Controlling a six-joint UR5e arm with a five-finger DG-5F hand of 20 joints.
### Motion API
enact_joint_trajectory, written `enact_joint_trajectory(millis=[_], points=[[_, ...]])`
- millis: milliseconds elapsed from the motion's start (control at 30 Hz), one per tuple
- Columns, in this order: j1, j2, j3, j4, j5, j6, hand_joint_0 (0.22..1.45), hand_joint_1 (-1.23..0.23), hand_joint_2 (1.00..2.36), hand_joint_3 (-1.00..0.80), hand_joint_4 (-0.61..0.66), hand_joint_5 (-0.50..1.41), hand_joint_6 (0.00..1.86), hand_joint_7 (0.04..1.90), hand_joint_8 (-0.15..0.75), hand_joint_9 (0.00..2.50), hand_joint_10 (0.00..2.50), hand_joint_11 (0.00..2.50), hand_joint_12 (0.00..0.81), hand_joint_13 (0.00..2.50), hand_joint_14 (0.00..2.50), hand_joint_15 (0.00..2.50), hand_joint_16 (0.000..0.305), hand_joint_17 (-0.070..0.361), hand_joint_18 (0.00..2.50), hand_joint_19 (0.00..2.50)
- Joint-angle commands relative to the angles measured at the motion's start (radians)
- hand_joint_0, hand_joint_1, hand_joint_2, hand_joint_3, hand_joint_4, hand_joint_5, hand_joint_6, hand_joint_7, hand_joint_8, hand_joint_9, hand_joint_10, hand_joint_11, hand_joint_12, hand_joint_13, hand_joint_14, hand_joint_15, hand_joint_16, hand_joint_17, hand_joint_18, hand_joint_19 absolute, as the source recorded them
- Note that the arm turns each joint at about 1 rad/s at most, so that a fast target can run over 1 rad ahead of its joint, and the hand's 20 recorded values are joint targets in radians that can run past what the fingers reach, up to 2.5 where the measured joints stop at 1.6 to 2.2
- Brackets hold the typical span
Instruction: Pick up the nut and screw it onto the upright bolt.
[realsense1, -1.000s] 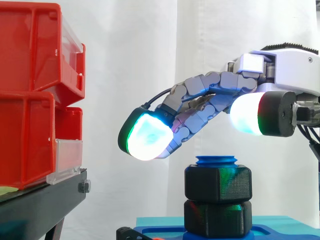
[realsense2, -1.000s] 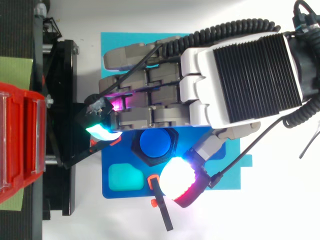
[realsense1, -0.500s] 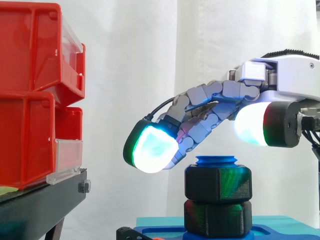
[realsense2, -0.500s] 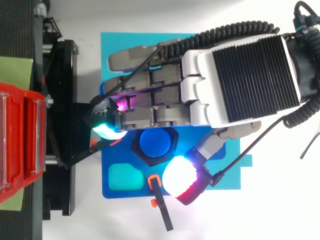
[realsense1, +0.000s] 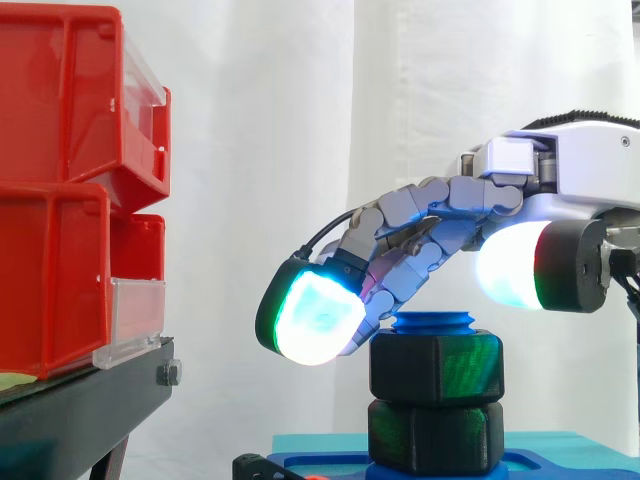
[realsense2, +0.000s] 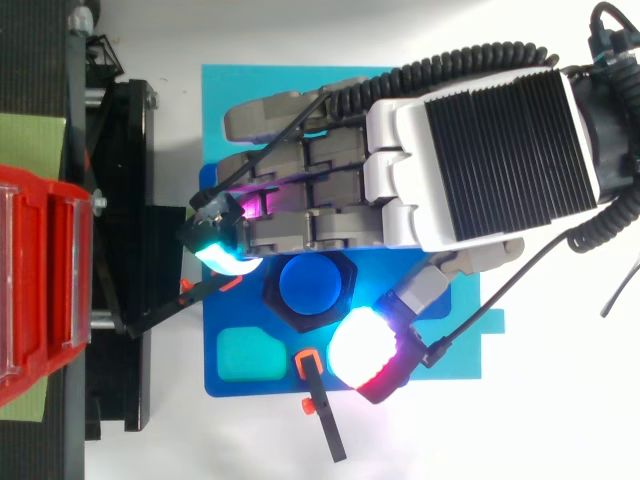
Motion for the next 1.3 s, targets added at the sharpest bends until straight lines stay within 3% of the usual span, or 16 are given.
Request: enact_joint_trajectory(millis=[0, 400, 767, 967, 1267], points=[[-0.002, 0.000, 0.000, -0.002, 0.000, 0.000, 0.51, -0.29, 1.00, -0.50, 0.17, -0.08, 0.50, 0.80, 0.187, 0.66, 0.00, 0.00, 0.202, 0.61, 0.00, 0.00, 0.025, 0.056, 0.29, 0.04], [-0.006, 0.000, 0.000, -0.036, 0.000, -0.005, 0.52, -0.31, 1.00, -0.50, 0.24, -0.03, 0.50, 1.12, 0.202, 0.77, 0.00, 0.00, 0.184, 0.73, 0.00, 0.00, 0.023, 0.052, 0.44, 0.13], [-0.022, 0.000, 0.000, -0.034, -0.005, -0.003, 0.53, -0.31, 1.00, -0.50, 0.16, 0.01, 0.50, 1.52, 0.219, 0.89, 0.00, 0.00, 0.166, 0.82, 0.00, 0.00, 0.021, 0.048, 0.58, 0.21], [-0.032, 0.000, 0.000, -0.025, -0.009, -0.003, 0.51, -0.29, 1.00, -0.50, 0.10, 0.04, 0.50, 1.60, 0.219, 0.94, 0.00, 0.00, 0.165, 0.84, 0.00, 0.00, 0.022, 0.049, 0.60, 0.21], [-0.054, 0.002, 0.000, -0.013, -0.029, -0.003, 0.51, -0.27, 1.00, -0.50, 0.06, 0.06, 0.50, 1.58, 0.219, 1.02, 0.00, 0.00, 0.153, 0.90, 0.00, 0.00, 0.022, 0.049, 0.64, 0.22]])
